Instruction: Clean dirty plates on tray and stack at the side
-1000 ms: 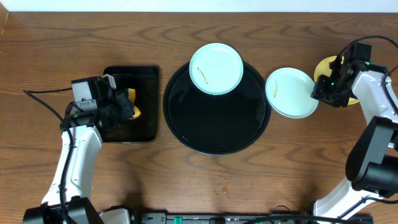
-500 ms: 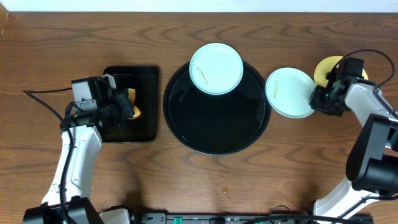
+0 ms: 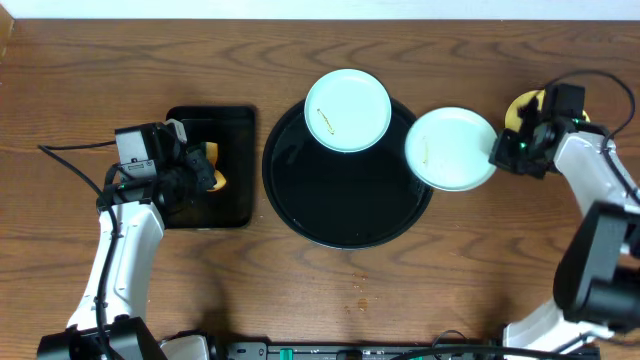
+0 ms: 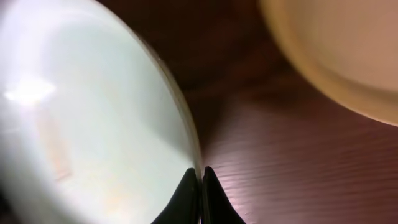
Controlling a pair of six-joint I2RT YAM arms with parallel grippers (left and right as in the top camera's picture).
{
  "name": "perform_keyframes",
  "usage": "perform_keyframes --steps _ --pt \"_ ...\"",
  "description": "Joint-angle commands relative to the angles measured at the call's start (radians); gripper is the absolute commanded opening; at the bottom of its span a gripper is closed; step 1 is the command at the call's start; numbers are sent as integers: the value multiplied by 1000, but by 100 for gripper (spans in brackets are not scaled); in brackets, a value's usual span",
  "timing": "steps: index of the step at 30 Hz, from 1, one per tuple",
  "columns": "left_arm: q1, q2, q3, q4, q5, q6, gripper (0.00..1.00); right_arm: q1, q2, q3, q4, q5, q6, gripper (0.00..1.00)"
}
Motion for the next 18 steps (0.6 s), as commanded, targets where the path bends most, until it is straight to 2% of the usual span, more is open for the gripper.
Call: perform_keyframes --steps 1,7,12,18 --pt "4 5 0 1 -6 14 8 134 -147 39 -23 -21 -3 1" --pt "4 5 0 1 -6 18 8 384 -182 35 -62 267 1 1" --pt "4 5 0 9 -6 65 8 543 -138 29 -88 335 95 1" --pt "4 5 0 32 -6 105 8 657 -70 29 -91 369 187 1"
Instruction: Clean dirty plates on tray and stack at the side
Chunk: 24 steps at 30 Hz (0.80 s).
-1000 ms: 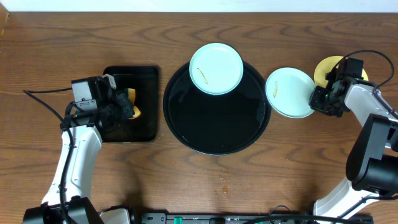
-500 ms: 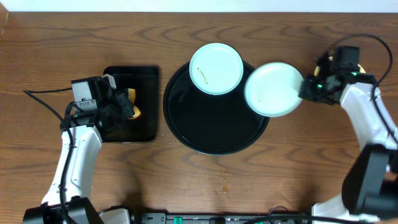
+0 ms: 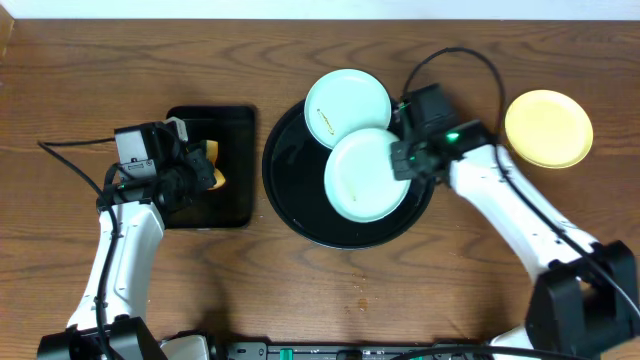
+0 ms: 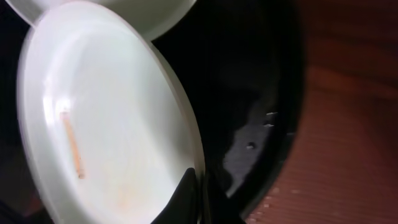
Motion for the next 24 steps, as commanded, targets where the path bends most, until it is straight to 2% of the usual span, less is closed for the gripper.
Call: perform_keyframes --steps 1,11,16,24 --pt "4 5 0 19 -6 54 8 53 48 -3 -1 86 92 1" --pt "-39 51 0 75 -12 123 8 79 157 -3 0 105 110 1" --pt "-145 76 0 142 -13 169 8 78 159 -4 6 105 143 1" --pt "-337 76 0 174 -14 138 8 78 160 -45 38 99 200 1"
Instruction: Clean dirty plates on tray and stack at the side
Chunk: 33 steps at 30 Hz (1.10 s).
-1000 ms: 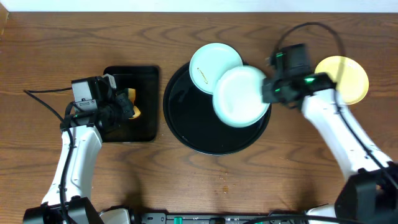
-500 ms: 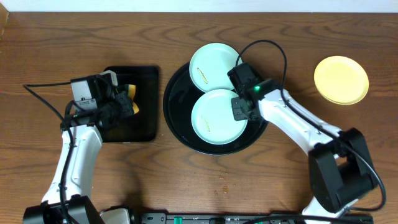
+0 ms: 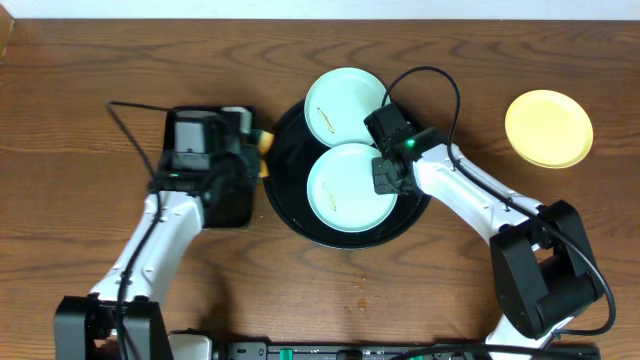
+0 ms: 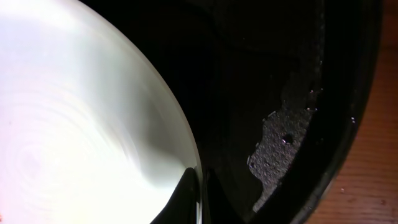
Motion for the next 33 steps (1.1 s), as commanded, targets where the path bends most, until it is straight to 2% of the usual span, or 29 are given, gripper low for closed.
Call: perform_keyframes --steps 1,5,14,15,16,17,18,20,23,26,29,33 --pt "-83 0 1 6 1 -10 8 6 3 -34 18 19 50 1" --pt "-175 21 0 16 -49 -44 8 6 3 -61 34 16 51 1" --pt "-319 133 1 83 -50 -53 8 7 3 -102 68 16 57 1" --pt "-328 143 0 86 -50 -53 8 6 3 -114 80 15 57 3" --pt "-334 150 0 87 -50 -53 8 6 3 -123 92 8 56 9" --pt "-339 156 0 91 -50 -55 8 6 3 -126 97 5 57 20" --pt "-342 159 0 93 -50 -56 8 5 3 -127 98 5 56 25" --pt "-343 160 0 97 -50 -57 8 2 3 -127 101 1 57 26" --pt "-343 161 0 98 -51 -60 8 -1 3 -129 108 -7 57 18" --pt "-343 163 0 100 -51 -60 8 -10 3 -139 130 -57 56 1" --pt "-343 166 0 127 -51 -60 8 -17 3 -173 188 -150 57 1" --pt "-343 173 0 154 -54 -60 8 -17 3 -208 220 -164 72 1"
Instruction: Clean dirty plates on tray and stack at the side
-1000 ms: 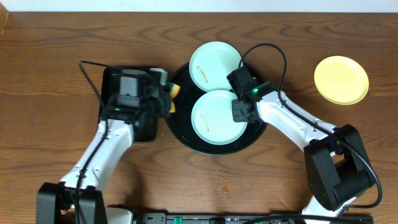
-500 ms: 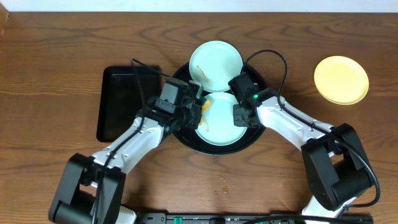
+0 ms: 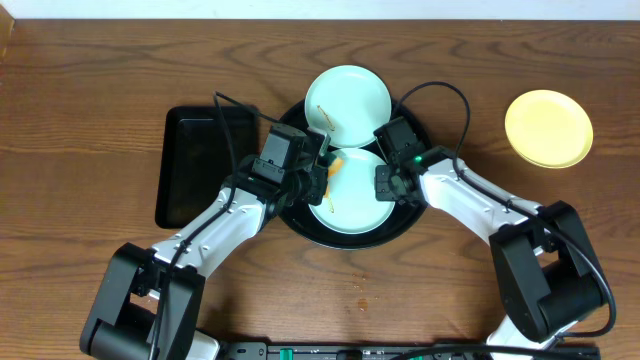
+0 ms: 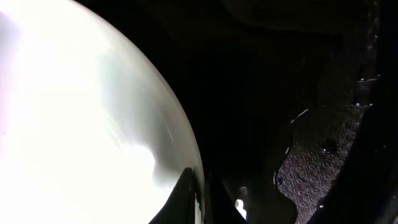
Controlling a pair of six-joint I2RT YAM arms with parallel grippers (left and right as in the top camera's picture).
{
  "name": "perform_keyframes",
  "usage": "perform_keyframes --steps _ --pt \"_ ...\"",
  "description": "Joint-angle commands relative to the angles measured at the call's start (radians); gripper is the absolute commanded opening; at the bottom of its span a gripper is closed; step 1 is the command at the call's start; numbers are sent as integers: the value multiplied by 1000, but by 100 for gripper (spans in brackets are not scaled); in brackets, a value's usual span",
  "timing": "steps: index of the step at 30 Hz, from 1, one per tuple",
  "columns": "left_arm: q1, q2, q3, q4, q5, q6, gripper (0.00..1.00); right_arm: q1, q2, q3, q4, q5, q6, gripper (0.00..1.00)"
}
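Observation:
A pale green plate (image 3: 352, 203) lies in the round black tray (image 3: 300, 225). My right gripper (image 3: 383, 186) is shut on its right rim. In the right wrist view the plate (image 4: 81, 124) fills the left side, with the rim pinched by the right gripper (image 4: 200, 200). My left gripper (image 3: 326, 170) is shut on a yellow sponge (image 3: 334, 163) at the plate's upper left part. A second pale green plate (image 3: 347, 103) with a thin streak rests on the tray's far rim.
A yellow plate (image 3: 546, 128) sits on the table at the far right. A black rectangular tray (image 3: 200, 165) lies left of the round tray. Wet patches glisten on the round tray's floor (image 4: 311, 168).
My left gripper has moved with the sponge from the round tray's left edge to over the held plate. My right gripper keeps its grip on the rim, and the plate sits slightly further right.
My right gripper first held the green plate beside the yellow plate, right of the tray, while my left gripper sat with the sponge at the rectangular tray. Then the plate was over the round tray, then down in it. Now the sponge is at the plate.

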Motion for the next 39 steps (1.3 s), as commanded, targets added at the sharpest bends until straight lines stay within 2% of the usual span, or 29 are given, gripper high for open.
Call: perform_keyframes --steps 1,14,20,30,34,39 --pt "-2 16 0 11 -26 -9 8 6 26 -44 8 -68 14 1" --pt "-8 173 0 23 -61 -8 8 6 26 -44 11 -68 14 1" --pt "-15 177 0 2 7 -12 8 6 26 -44 11 -68 14 1" --pt "-29 179 -34 -47 2 -48 8 6 26 -44 11 -68 14 1" --pt "-29 179 -43 -50 76 -51 8 6 26 -44 12 -68 14 1" --pt "-31 180 -44 -57 86 -54 8 6 26 -44 13 -68 14 1"
